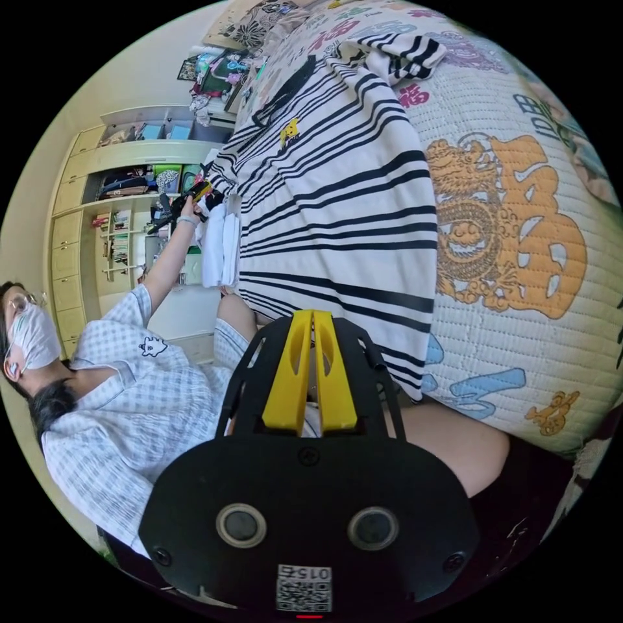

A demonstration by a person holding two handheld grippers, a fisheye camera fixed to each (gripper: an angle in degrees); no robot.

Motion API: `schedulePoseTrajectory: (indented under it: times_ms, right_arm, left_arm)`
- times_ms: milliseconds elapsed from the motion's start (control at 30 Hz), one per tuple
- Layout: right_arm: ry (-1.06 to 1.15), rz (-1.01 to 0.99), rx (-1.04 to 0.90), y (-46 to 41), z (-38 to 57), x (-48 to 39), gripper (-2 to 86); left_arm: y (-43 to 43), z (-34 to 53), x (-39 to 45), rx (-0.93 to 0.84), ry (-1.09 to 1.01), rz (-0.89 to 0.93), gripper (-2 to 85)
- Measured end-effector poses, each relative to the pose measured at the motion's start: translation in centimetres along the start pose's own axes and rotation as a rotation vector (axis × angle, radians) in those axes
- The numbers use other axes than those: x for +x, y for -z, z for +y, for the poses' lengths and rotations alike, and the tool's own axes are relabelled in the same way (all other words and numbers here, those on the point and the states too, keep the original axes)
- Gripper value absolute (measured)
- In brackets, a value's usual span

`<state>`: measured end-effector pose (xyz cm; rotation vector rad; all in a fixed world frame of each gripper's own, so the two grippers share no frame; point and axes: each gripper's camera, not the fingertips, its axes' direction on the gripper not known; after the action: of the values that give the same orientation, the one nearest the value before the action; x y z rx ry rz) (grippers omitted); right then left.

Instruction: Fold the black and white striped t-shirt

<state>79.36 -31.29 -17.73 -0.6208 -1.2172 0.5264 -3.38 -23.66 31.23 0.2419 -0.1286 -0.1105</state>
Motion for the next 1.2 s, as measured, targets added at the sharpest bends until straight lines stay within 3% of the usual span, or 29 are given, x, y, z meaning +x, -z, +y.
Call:
schedulePoseTrajectory:
  times_ms: [100, 167, 267, 367, 467, 533, 600, 700, 833, 900, 1067, 1200]
  right_arm:
    - [-0.005, 0.014, -0.029, 0.3, -0.7, -1.5, -0.3]
    - [-0.008, 0.033, -0.044, 0.8, -0.9, -2.4, -0.2]
    - [-0.01, 0.052, -0.048, 1.8, -1.4, -3.9, -0.1]
    - [0.002, 0.021, -0.033, 2.4, -2.7, -5.4, 0.0]
    - [0.052, -0.036, -0.044, 2.0, -4.9, -7.5, 0.2]
    - [0.098, -0.052, -0.083, 1.3, -6.4, -9.3, 0.5]
    - [0.169, -0.023, -0.141, 0.7, -8.0, -12.1, 1.3]
    - [0.243, 0.059, -0.184, 0.6, -10.0, -15.0, 3.6]
    - [0.34, 0.159, -0.102, 2.8, -13.8, -17.7, 6.3]
    - [0.403, 0.335, -0.009, 5.0, -17.5, -19.5, 8.0]
    - [0.435, 0.568, 0.076, 7.6, -27.1, -22.2, 10.5]
    - [0.347, 0.724, -0.038, 6.3, -35.2, -21.7, 10.5]
  left_arm:
    - [-1.5, -0.8, -1.4, 0.041, 0.032, -0.1, 0.0]
    - [-2.1, -1.4, -1.8, 0.04, 0.016, -0.07, 0.8]
    - [-2.3, -1.9, -1.0, 0.034, -0.091, 0.11, 4.3]
    - [-3.5, -1.0, 2.8, -0.116, -0.341, 0.271, 6.8]
    - [-5.3, 1.1, 6.7, -0.205, -0.541, 0.15, 6.0]
    - [-8.6, 2.5, 8.2, -0.441, -0.666, -0.097, 1.8]
    - [-9.7, 3.5, 8.4, -0.536, -0.737, -0.219, 1.1]
    - [-8.2, 3.0, 8.5, -0.405, -0.749, -0.254, 1.5]
    - [-6.4, 0.0, 11.2, -0.13, -0.791, -0.028, 6.9]
    - [-7.6, -1.6, 13.3, -0.086, -0.822, 0.046, 9.1]
    - [-15.7, -6.0, 18.6, -0.189, -0.872, 0.101, 11.3]
    - [-22.0, -8.6, 20.2, -0.325, -0.868, 0.109, 2.0]
